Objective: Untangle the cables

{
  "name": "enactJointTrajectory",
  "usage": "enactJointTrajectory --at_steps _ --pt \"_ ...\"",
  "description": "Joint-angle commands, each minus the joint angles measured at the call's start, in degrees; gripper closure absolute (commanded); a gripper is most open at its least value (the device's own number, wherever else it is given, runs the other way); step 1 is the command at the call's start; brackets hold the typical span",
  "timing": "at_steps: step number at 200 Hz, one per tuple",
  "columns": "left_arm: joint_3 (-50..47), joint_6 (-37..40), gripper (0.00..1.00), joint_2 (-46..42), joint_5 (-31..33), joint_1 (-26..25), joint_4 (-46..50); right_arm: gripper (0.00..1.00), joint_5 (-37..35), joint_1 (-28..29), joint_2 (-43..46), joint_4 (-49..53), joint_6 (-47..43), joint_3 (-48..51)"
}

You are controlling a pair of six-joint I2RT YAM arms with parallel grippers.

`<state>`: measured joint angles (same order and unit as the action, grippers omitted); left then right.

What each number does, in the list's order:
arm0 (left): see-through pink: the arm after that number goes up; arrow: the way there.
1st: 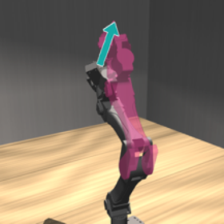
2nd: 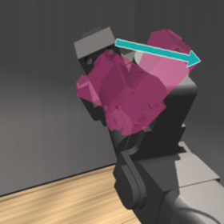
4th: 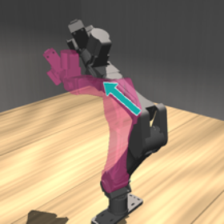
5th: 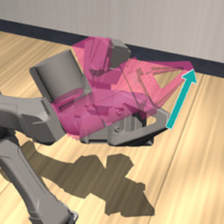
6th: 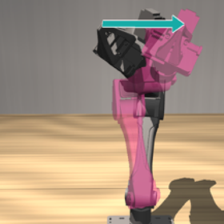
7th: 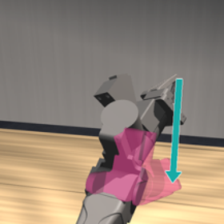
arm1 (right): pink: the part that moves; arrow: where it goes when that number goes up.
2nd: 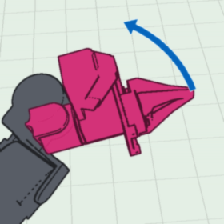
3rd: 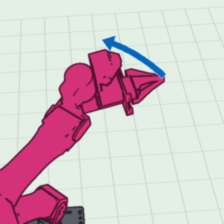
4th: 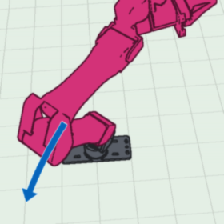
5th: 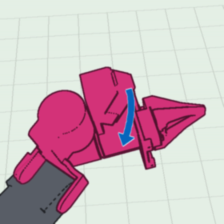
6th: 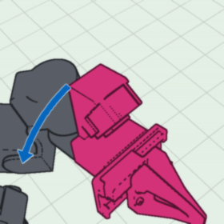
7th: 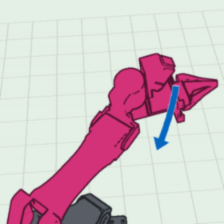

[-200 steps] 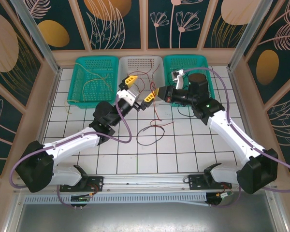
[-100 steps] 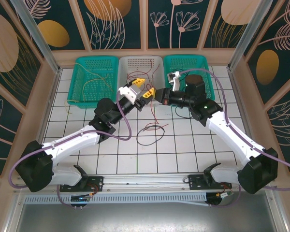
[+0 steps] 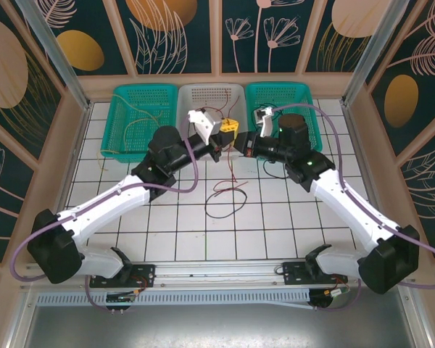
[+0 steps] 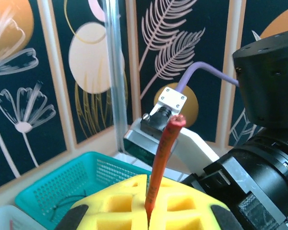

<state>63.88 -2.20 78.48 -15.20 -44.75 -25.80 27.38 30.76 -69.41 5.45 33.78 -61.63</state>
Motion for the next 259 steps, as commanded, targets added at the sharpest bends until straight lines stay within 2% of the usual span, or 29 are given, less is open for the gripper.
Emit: enactJointTrajectory --at_steps 1,17,43,96,131,164,206,256,259 --pt "5.8 -5.5 1.0 0.2 0.2 0.2 11.4 1.0 -8.6 0.3 2.8 3.3 -3.1 -1.4" --pt "9.6 -8.7 1.0 0.9 1.8 1.9 18.1 1.0 -10.3 0.3 4.4 3.5 -4.1 -1.5" --pt "14.6 -15.3 1.0 3.3 -1.5 6.6 28.2 1.0 -11.7 0.2 7.0 2.2 -5.0 -1.1" --pt "19.3 -15.3 1.0 8.1 -7.4 6.8 40.3 1.0 -9.1 0.3 8.5 0.2 -5.5 -2.4" --pt "20.9 -15.4 1.0 9.3 -8.8 6.8 42.0 1.0 -7.4 1.7 6.6 1.1 -6.0 -3.6" --pt "24.3 -14.7 1.0 10.2 -5.2 7.1 45.1 1.0 -9.1 3.8 5.0 2.7 -6.9 -3.1" --pt "27.7 -18.7 1.0 8.9 -1.1 8.5 44.2 1.0 -11.4 6.0 4.6 4.6 -7.5 -1.2" --pt "29.2 -22.5 1.0 8.1 -0.7 8.5 42.2 1.0 -12.0 8.5 5.4 4.0 -7.0 -2.3" --pt "29.1 -22.7 0.97 7.9 -0.6 8.5 42.1 1.0 -12.0 8.5 5.4 3.9 -7.0 -2.5"
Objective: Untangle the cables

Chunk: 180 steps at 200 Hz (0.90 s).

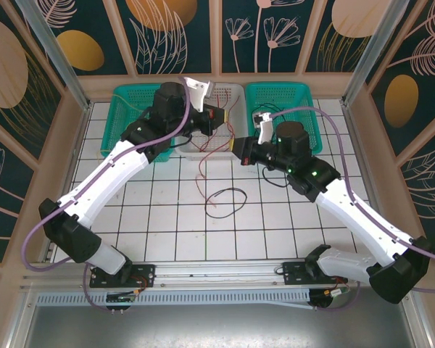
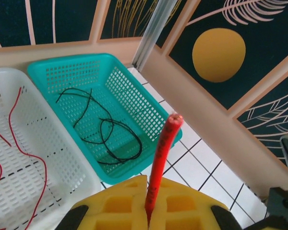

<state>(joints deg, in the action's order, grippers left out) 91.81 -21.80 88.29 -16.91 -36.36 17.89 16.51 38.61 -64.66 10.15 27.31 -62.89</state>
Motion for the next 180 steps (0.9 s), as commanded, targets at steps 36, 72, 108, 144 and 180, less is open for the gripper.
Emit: enactJointTrajectory --at_steps 36,72,108,144,180 --pt "-1.7 -4.7 0.44 -4.1 6.2 0.3 -3.0 1.0 -1.7 0.6 0.6 -0.7 -0.1 -4.5" --pt "-8.0 -6.4 0.18 -10.0 18.8 0.6 -6.7 1.0 -3.6 -0.1 -1.9 -0.4 0.1 -11.0" --pt "-15.0 -6.1 0.37 -13.8 18.1 0.8 -11.1 1.0 -7.4 -1.9 -7.3 4.0 0.5 -18.0" --pt "-25.8 -8.0 0.41 -14.9 13.6 0.7 -10.8 0.45 -15.8 -0.3 -5.9 9.3 3.0 -10.9" --pt "-40.9 -10.2 0.39 -15.6 13.4 0.1 -10.6 0.41 -20.9 -0.4 -1.6 13.9 10.7 2.8"
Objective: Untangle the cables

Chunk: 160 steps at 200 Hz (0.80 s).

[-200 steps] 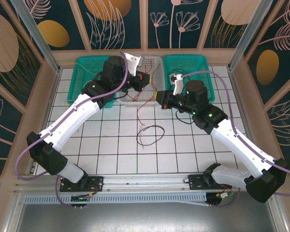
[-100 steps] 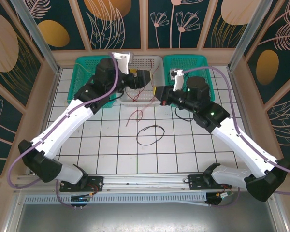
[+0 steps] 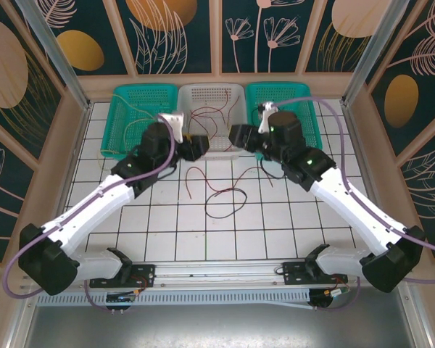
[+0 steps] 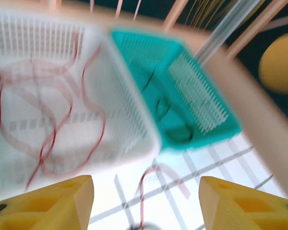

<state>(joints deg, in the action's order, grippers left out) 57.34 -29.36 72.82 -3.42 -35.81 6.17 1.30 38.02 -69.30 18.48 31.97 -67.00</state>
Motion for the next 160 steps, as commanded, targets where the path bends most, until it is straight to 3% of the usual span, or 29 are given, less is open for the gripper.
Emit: enactJointTrajectory --at_steps 1,51,140,150,160 --pt "-6.7 -2.7 0.39 -0.1 0.1 -0.4 1.2 0.41 -5.5 0.2 3.1 5.4 6.3 7.4" --pt "-11.6 -8.4 0.38 -1.0 2.6 -0.4 3.0 0.4 1.6 1.9 -2.5 -10.3 24.5 24.5" --pt "-15.0 -9.9 0.44 0.2 -1.3 -0.4 2.7 0.52 2.7 -0.1 -23.7 -19.7 23.3 19.2" --pt "-15.0 -9.7 0.44 0.3 -1.5 -0.5 3.0 0.58 3.2 -0.1 -25.0 -20.9 23.3 18.9" --pt "-15.1 -9.6 0.45 0.6 -1.5 -0.8 3.1 0.69 3.4 -0.1 -25.8 -21.1 22.9 18.3"
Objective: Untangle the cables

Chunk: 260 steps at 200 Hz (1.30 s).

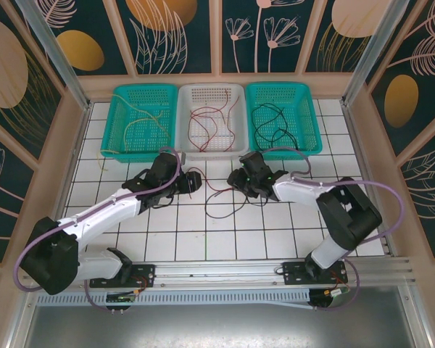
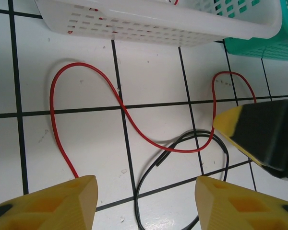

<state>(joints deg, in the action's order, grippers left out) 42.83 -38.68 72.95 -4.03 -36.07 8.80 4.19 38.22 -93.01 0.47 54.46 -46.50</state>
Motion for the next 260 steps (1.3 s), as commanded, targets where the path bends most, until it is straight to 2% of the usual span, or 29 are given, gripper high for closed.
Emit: enactJointTrajectory --at_steps 1,9,17,36,75,98,117,139,195,201,214,219,224,236,260 --pt "-0.7 -0.3 0.45 0.5 -0.8 -0.7 0.5 0.71 0.5 -0.3 -2.1 -3.0 0.4 -2.2" --pt "-0.8 -0.3 0.45 0.8 -0.7 -1.2 0.6 0.82 0.2 -0.2 -1.7 -2.7 -0.2 -2.5" --pt "-0.8 -0.3 0.44 1.3 -0.3 -2.0 0.8 0.89 -0.4 0.2 -0.5 -2.2 -0.7 -2.5" --pt "-0.7 -0.3 0.44 2.7 1.4 -4.5 1.2 1.0 -3.5 1.5 5.7 0.5 -2.9 -2.6" --pt "-1.1 -0.4 0.45 3.9 2.4 -6.6 -0.3 1.0 -12.2 5.2 21.3 13.7 -9.8 -9.9" --pt "-1.5 -0.4 0.44 4.1 2.0 -6.7 -1.8 1.0 -14.8 5.7 24.9 18.8 -15.4 -18.7" --pt "-0.8 0.1 0.44 6.5 1.8 -6.9 -1.6 1.0 -14.7 4.3 22.7 20.0 -20.2 -26.9" --pt "-0.3 0.4 0.45 8.6 2.6 -7.2 -0.9 1.0 -11.0 0.8 17.1 18.2 -24.2 -34.8" --pt "0.1 1.9 0.45 11.5 5.0 -7.7 0.3 1.0 0.3 -4.7 -4.5 15.5 -26.4 -51.7" --pt "0.5 2.3 0.45 12.1 5.2 -7.8 0.5 0.92 1.1 -4.8 -6.9 16.3 -26.8 -53.5" --pt "1.6 3.0 0.45 13.6 5.5 -8.2 1.0 0.66 2.2 -5.2 -12.0 20.4 -27.8 -58.3" --pt "2.1 3.4 0.46 14.3 5.4 -8.3 1.2 0.52 1.7 -5.2 -13.6 22.5 -28.2 -60.1" --pt "2.6 3.7 0.46 15.0 5.4 -8.4 1.5 0.43 0.7 -5.1 -14.7 24.3 -28.5 -61.4" --pt "4.1 4.8 0.46 16.7 5.3 -8.7 2.0 0.41 -1.9 -5.0 -14.4 26.0 -28.6 -60.7" --pt "7.8 7.6 0.5 21.0 5.8 -8.9 4.2 0.4 -3.3 -5.7 -4.9 20.4 -27.3 -49.5"
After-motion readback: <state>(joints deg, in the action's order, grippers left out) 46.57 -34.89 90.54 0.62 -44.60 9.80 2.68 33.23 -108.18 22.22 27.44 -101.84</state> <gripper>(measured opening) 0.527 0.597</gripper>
